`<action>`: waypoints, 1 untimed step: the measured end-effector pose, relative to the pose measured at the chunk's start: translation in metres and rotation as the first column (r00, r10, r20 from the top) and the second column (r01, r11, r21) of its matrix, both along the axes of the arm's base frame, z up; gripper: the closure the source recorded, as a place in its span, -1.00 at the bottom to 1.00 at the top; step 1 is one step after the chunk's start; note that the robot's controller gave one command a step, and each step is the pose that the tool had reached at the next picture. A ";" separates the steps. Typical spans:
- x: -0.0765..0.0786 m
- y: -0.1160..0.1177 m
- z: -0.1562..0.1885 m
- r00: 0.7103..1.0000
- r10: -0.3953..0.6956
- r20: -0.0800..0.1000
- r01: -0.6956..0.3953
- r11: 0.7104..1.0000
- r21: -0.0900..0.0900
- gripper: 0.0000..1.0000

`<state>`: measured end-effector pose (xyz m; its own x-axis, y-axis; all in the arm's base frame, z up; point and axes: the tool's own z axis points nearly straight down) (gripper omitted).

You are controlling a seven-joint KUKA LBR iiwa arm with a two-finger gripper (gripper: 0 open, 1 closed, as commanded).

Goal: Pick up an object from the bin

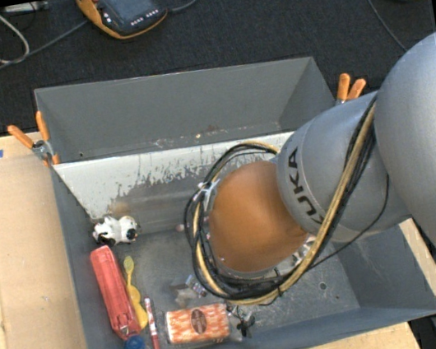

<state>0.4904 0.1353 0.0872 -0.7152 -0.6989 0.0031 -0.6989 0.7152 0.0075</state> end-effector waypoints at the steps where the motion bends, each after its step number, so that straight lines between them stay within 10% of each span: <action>1: -0.004 -0.004 -0.017 0.968 -0.253 0.001 0.253 0.968 0.000 1.00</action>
Offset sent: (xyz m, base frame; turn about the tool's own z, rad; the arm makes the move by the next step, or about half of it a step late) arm 0.0000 0.0000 0.0000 0.0000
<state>0.4865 0.1318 0.0705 -0.8686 -0.4956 0.0027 -0.4955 0.8686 0.0064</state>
